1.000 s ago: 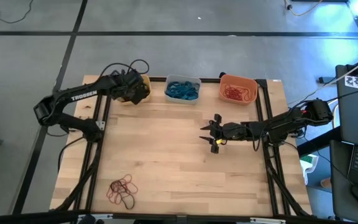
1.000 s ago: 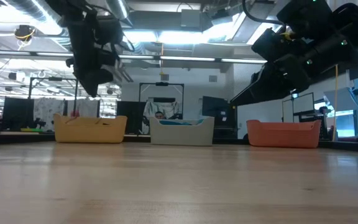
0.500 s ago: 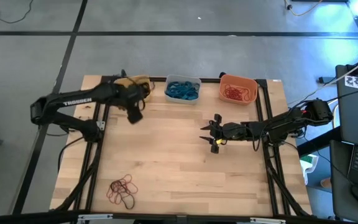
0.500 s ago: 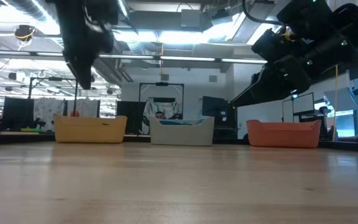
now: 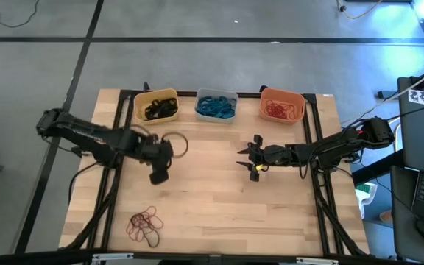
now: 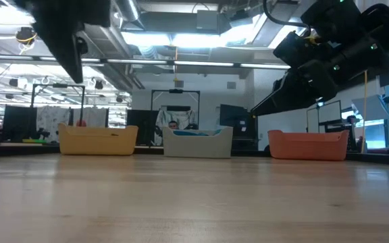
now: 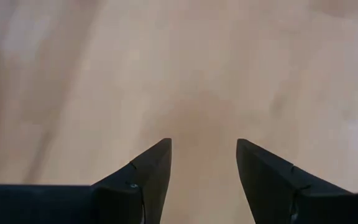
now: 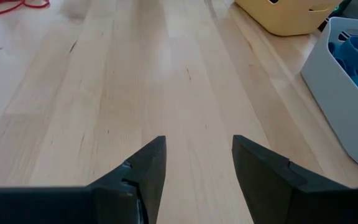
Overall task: Sort rubber bands into baskets
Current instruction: Put the black rubber band into the yellow bin
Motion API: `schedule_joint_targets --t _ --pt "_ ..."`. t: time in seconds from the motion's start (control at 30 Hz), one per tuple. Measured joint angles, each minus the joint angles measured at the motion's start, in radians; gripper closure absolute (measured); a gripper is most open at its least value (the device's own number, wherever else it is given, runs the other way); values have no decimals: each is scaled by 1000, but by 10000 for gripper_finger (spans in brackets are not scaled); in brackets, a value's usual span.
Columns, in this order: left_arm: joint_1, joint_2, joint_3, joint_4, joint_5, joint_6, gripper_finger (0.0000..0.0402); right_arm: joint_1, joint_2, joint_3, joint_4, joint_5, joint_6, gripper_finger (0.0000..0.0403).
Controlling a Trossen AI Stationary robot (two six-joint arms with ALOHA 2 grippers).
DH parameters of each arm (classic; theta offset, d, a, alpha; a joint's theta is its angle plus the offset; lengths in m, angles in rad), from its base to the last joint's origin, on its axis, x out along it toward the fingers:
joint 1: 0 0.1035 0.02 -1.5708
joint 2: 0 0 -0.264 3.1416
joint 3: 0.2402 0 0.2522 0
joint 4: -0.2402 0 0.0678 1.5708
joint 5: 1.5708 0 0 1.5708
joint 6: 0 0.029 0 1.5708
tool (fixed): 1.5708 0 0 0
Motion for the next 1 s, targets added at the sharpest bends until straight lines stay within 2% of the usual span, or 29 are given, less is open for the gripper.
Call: schedule_joint_targets --t 0.2,0.4,0.63,1.0 --pt "-222 91 0 132 3 -79 224 0 0 0 0 -43 15 220" --pt "-379 244 0 196 39 -228 224 1 0 0 -10 -124 55 220" --pt "-500 329 0 193 181 -442 224 1 0 0 -7 -139 103 220" --pt "-655 339 0 177 184 -656 224 1 4 0 -16 -166 175 220"
